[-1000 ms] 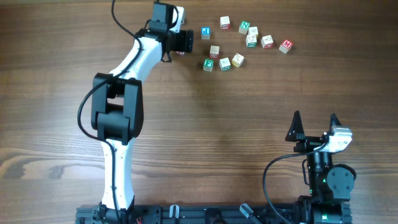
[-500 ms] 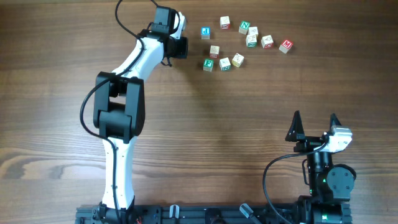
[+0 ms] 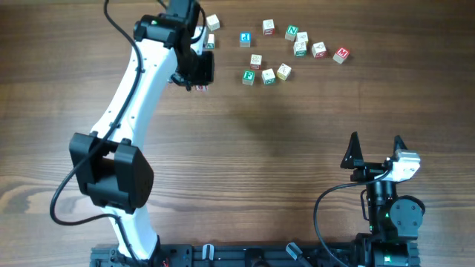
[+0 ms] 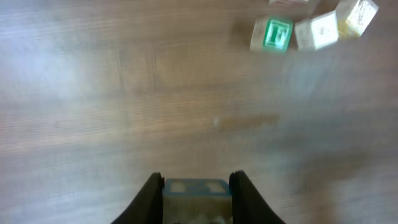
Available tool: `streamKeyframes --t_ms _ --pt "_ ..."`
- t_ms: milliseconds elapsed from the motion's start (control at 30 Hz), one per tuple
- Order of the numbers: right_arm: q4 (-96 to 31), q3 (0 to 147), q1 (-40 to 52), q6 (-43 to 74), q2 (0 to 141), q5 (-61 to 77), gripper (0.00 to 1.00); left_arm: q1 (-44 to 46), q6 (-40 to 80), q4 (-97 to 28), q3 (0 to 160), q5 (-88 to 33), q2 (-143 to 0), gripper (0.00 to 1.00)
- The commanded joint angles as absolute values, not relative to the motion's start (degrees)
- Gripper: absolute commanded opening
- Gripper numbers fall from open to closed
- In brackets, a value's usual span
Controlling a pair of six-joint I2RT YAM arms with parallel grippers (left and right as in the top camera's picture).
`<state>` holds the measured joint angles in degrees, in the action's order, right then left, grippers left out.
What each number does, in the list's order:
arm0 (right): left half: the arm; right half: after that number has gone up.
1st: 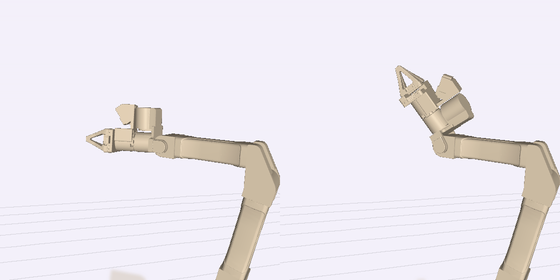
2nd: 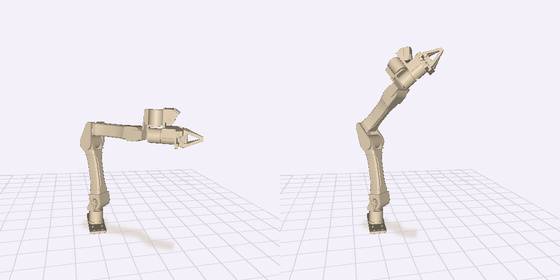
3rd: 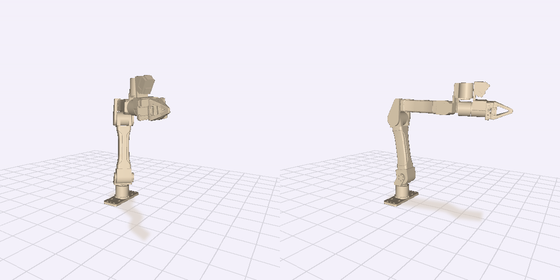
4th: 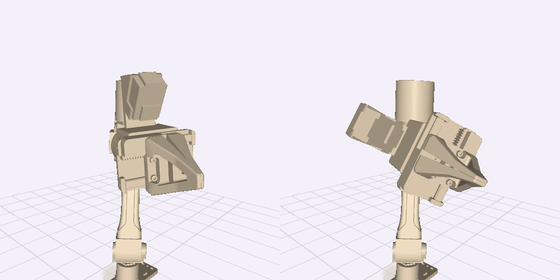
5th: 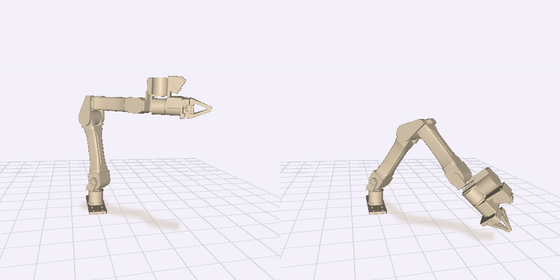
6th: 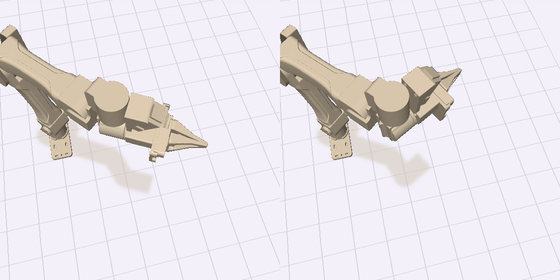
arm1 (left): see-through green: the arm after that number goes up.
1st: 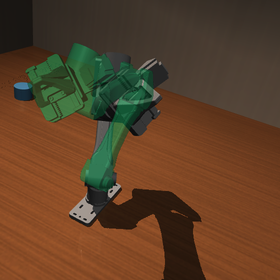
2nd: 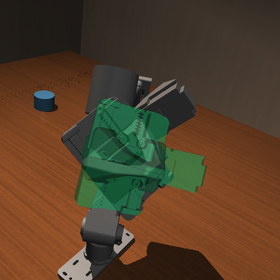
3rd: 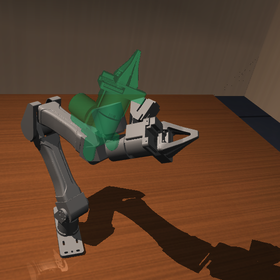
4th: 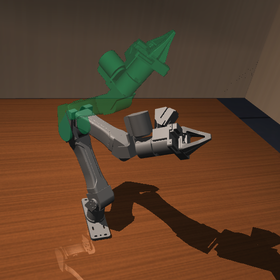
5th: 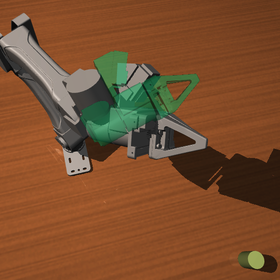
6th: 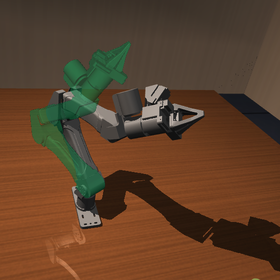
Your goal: Form a horizontal line
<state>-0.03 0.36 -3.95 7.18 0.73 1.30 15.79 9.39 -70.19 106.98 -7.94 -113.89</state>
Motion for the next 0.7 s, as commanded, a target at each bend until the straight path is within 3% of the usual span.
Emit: streamKeyframes --t_ms 0,167,667 --pt "0.16 0.27 -3.70 6.17 0.43 1.98 1.00 16.91 11.00 -71.55 106.61 -7.73 -114.10 0.04" --pt "0.16 0.27 -3.70 6.17 0.43 2.00 1.00 16.45 15.92 -70.67 101.75 -1.67 -114.08 0.04" --pt "0.19 0.27 -3.70 6.17 0.43 1.98 1.00 9.50 19.81 -46.68 74.74 3.92 -114.06 0.04"
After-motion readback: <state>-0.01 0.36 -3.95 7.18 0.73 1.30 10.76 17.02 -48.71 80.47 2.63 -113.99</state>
